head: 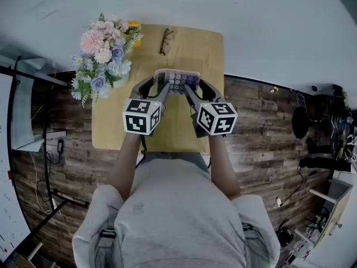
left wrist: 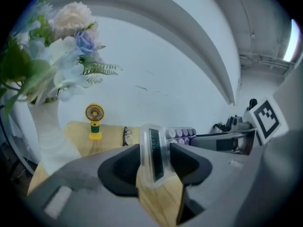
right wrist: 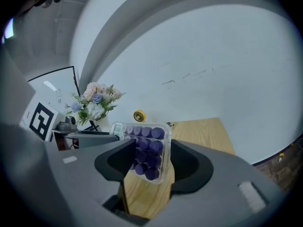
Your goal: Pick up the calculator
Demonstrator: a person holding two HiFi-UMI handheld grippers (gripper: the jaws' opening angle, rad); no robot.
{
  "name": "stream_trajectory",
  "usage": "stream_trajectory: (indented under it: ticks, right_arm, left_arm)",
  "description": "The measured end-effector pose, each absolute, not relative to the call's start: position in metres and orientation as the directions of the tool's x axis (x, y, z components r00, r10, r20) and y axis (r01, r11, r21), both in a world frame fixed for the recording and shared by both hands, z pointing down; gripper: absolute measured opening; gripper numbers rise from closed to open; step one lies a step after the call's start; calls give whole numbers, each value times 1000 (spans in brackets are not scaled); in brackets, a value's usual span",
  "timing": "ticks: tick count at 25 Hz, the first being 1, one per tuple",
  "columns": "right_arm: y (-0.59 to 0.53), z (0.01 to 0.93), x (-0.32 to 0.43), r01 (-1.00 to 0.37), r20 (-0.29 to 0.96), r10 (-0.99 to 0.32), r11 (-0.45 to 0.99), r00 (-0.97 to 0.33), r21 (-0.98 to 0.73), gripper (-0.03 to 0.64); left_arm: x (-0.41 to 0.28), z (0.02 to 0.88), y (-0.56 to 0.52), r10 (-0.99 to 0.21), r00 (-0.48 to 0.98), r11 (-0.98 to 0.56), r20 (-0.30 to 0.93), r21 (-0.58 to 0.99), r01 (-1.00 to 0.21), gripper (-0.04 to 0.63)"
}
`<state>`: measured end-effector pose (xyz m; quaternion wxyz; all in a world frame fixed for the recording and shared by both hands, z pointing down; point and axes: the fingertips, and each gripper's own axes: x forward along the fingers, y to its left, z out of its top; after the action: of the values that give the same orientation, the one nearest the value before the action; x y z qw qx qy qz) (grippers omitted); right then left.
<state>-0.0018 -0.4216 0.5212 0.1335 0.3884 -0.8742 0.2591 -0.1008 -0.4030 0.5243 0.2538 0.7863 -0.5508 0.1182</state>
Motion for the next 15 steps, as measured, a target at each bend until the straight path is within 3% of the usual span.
stream_trajectory:
  ticks: [15]
  right_arm:
    - [-400,447,26,-812,282,-761,544,-584,-212,218]
  left_arm:
    - [-74,456,-392,-835,440,-404,330,173,-898,204]
